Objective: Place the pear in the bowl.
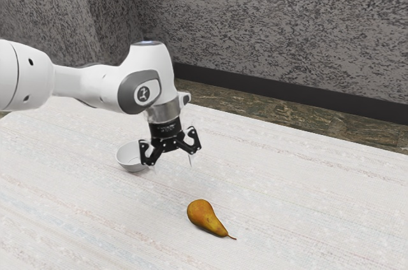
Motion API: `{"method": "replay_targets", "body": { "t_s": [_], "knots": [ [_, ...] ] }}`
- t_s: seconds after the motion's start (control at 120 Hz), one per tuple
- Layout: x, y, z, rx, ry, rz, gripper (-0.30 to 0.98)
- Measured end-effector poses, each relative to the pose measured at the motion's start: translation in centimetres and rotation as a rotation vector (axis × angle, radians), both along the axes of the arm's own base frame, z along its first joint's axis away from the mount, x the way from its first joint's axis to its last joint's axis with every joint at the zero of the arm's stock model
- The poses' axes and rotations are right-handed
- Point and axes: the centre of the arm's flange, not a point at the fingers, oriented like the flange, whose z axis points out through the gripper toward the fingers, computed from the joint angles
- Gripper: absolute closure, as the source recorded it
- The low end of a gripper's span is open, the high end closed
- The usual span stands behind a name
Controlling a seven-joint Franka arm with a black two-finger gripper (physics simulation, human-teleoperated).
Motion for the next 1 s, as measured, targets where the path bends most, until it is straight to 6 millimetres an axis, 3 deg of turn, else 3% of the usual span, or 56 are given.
{"method": "replay_targets", "body": {
  "t_s": [0.175, 0.383, 0.742, 1.0],
  "knots": [
    [-1.7, -3.3, -0.9, 0.032, -0.021, 0.036, 0.0],
    [-3.5, -5.0, -3.7, 0.074, -0.032, 0.141, 0.0],
    [-4.7, -7.7, -6.0, 0.091, -0.068, 0.308, 0.0],
    [-5.6, -9.4, -6.3, 0.15, -0.126, 0.279, 0.0]
  ]
}}
